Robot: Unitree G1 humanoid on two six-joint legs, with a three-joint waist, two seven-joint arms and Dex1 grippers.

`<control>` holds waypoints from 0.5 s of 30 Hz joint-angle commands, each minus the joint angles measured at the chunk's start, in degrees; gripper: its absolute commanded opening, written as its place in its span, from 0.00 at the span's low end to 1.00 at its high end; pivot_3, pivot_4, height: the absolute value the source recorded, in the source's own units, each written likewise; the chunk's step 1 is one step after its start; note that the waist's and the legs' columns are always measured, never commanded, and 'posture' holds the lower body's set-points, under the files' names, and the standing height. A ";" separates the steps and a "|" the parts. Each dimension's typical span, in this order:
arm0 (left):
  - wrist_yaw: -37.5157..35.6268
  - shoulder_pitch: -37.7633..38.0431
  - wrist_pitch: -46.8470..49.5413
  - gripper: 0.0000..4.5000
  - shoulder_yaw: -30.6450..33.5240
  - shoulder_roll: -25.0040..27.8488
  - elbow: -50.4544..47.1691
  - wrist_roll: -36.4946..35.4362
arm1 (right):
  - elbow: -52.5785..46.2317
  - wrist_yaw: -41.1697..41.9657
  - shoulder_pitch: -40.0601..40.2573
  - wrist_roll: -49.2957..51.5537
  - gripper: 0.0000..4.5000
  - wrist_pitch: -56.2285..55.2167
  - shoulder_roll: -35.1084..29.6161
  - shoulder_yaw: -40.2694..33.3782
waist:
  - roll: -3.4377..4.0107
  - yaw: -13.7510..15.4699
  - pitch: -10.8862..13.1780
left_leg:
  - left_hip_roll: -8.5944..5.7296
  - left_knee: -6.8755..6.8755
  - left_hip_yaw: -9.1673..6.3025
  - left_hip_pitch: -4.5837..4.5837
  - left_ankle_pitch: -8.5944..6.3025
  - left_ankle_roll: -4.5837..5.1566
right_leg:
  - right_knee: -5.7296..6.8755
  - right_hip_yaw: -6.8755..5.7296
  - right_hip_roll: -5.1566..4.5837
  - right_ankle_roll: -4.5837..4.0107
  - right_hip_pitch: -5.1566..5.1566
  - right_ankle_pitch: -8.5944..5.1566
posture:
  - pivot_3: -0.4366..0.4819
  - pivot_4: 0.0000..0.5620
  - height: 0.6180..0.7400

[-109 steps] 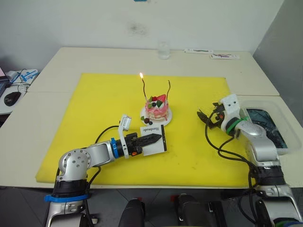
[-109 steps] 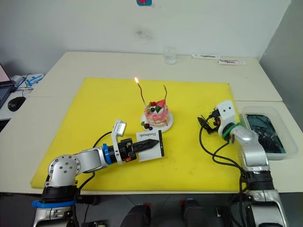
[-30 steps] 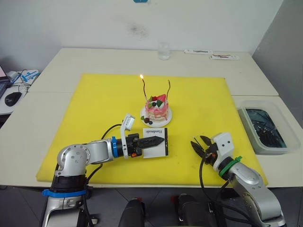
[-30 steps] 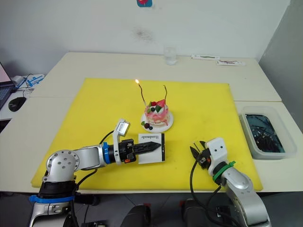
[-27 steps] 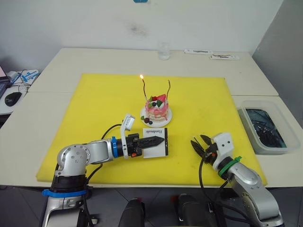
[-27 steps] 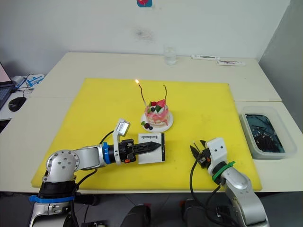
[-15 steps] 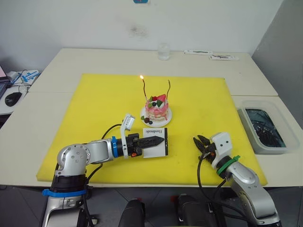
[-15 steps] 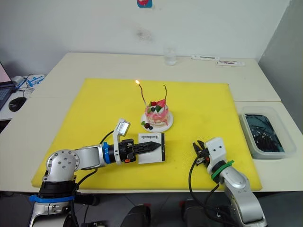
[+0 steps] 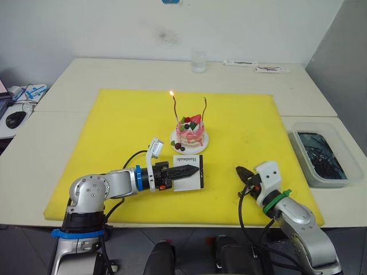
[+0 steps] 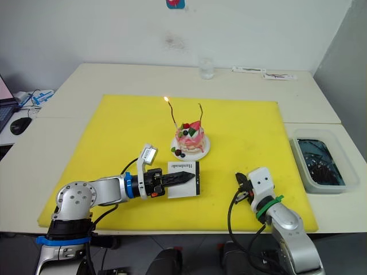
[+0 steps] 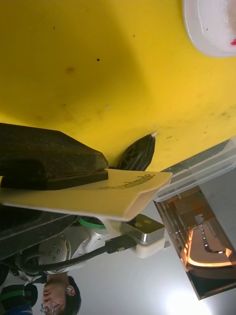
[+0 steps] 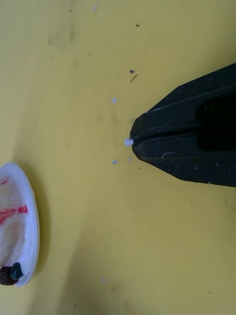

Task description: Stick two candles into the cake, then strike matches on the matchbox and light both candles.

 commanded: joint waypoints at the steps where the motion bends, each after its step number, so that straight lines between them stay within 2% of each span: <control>1: 0.01 -0.70 -0.43 0.00 0.42 -0.59 -0.35 -0.04 | -4.66 2.95 -0.64 2.06 0.00 1.28 -2.56 -0.45 | 0.00 0.01 0.00 | 0.00 0.00 0.01 0.00 0.00 0.00 | 0.00 0.00 0.00 0.00 0.00 0.00 | 0.48 0.27 1.00; 5: 0.14 -1.00 -0.55 0.00 0.20 -1.14 0.06 0.38 | -8.01 5.86 -2.15 3.04 0.00 2.13 -5.86 -0.01 | 0.01 0.07 0.01 | 0.00 0.01 0.00 0.00 0.00 0.00 | 0.00 0.00 0.00 0.01 -0.01 0.00 | 0.48 0.27 1.00; 10: -0.10 -2.30 -0.57 0.00 -0.64 -2.02 1.21 1.60 | -14.69 14.69 -8.11 7.28 0.00 6.33 -13.74 1.99 | 0.01 0.14 0.01 | 0.00 0.05 0.00 0.00 0.00 0.00 | 0.01 -0.01 0.01 0.02 0.00 0.01 | 0.48 0.27 1.00; 15: -1.08 -3.51 -0.53 0.00 -1.29 -2.25 2.33 2.83 | -16.00 19.55 -14.04 9.45 0.00 9.41 -18.89 4.22 | 0.01 0.33 0.02 | -0.01 0.03 -0.02 -0.03 0.00 0.00 | -0.01 -0.03 0.01 0.01 0.00 0.01 | 0.48 0.27 1.00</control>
